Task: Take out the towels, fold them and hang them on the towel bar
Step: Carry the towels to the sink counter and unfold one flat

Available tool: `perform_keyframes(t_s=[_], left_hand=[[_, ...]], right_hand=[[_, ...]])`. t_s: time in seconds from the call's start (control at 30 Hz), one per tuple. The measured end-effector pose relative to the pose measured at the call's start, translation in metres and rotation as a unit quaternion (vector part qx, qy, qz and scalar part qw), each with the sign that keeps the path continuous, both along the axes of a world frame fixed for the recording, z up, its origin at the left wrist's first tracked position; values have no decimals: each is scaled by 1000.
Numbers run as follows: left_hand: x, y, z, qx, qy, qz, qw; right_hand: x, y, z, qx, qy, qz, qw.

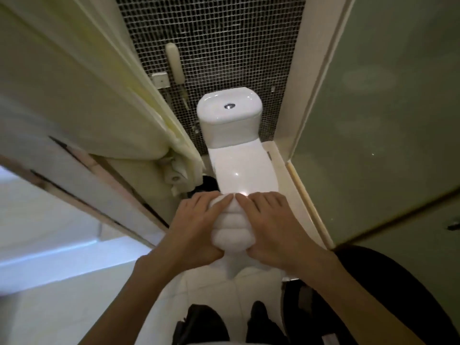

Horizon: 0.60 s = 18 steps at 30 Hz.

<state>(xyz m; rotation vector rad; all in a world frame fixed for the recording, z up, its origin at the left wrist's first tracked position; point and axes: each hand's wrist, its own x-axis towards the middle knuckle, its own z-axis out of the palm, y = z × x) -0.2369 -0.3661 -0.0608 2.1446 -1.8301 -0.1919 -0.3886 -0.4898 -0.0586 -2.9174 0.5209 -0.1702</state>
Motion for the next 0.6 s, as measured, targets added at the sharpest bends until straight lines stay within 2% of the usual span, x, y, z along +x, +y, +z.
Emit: perform_keyframes(t_s=[0.27, 0.47, 0.6], left_hand=[[-20, 73, 1, -11, -11, 193, 981], [-22, 148, -1, -1, -22, 335, 942], [-21, 197, -9, -4, -27, 405, 914]], right_hand=[[41, 22, -7, 5, 3, 208, 978], [91, 82, -17, 25, -69, 329, 942], [120, 127, -19, 7, -28, 398, 917]])
